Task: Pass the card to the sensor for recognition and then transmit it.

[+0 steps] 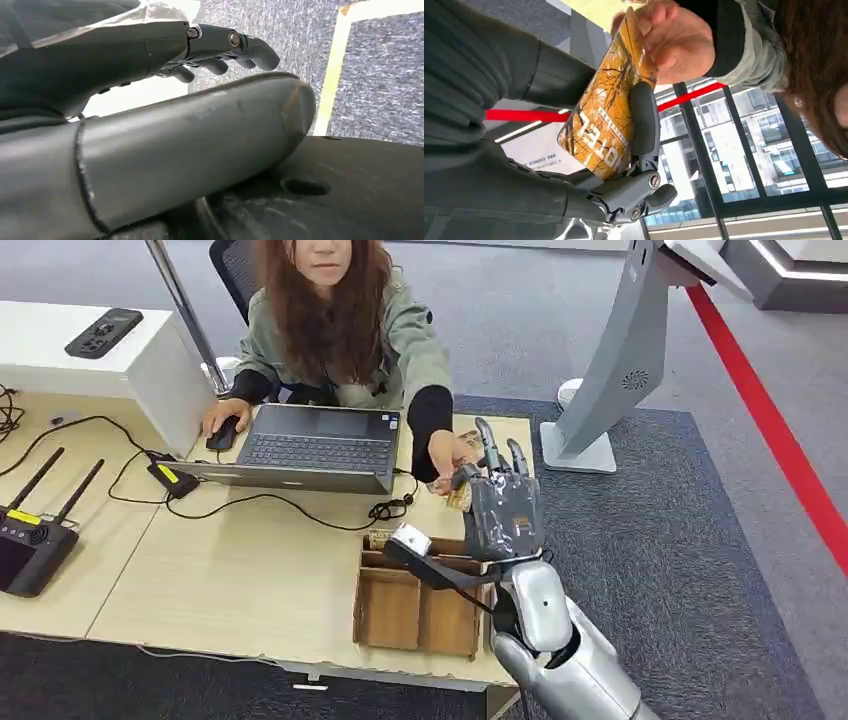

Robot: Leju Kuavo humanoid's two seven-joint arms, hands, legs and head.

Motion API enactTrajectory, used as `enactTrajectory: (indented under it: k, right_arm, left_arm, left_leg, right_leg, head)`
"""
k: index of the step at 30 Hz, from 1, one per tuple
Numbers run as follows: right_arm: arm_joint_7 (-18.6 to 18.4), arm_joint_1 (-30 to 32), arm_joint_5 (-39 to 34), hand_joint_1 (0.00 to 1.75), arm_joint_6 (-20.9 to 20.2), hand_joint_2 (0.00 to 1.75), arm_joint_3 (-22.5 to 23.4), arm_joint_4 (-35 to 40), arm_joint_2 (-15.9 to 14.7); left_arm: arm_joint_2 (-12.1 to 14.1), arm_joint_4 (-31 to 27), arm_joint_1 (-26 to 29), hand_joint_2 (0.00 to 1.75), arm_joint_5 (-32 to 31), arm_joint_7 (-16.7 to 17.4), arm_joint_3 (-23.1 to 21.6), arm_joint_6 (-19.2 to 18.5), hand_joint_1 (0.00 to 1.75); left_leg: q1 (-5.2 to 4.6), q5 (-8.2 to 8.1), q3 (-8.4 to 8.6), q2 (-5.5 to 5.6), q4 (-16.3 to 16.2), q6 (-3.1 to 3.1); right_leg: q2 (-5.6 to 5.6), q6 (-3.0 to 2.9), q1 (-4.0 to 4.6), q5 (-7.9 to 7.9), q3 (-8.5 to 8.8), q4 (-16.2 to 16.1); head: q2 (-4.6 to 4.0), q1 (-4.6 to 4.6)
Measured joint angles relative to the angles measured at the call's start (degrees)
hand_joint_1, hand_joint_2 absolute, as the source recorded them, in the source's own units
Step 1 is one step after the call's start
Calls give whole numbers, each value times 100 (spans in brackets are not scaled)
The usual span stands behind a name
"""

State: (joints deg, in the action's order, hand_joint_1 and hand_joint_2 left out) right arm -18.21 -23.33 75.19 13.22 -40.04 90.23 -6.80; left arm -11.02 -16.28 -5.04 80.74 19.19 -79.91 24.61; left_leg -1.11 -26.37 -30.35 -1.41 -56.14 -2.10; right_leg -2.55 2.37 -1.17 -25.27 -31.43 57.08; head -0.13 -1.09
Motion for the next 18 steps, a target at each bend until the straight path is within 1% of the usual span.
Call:
enactTrajectory:
  k: [5,10,14,18]
  right_arm:
    - [0,-11,-105,175,79,175,2,2,26]
    - [-116,18,-486,175,374,175,101,57,6]
    - [-160,191,-754,175,483,175,341,234,-142]
    - [-157,494,-820,175,509,175,623,326,-337]
  left_arm:
    - [-7,0,-6,0,-101,-81,0,2,0]
    - [-11,-4,-7,0,-116,-223,2,2,0]
    - [-11,-15,-4,0,-48,-356,2,4,0]
    - [-11,-15,1,0,61,-461,0,4,0]
  left_leg:
    - [0,0,0,0,0,0]
    - [-1,0,2,0,0,0]
    - [-1,-1,3,-1,-1,0]
    - [-1,-2,2,-1,-1,0]
  right_leg:
    - [0,0,0,0,-1,0]
    - [0,0,0,0,-5,-1]
    - [1,1,-1,1,-4,-3]
    - [1,1,0,1,-5,-5]
  head:
    - [0,2]
    - [0,0]
    - [0,0]
    - [0,2]
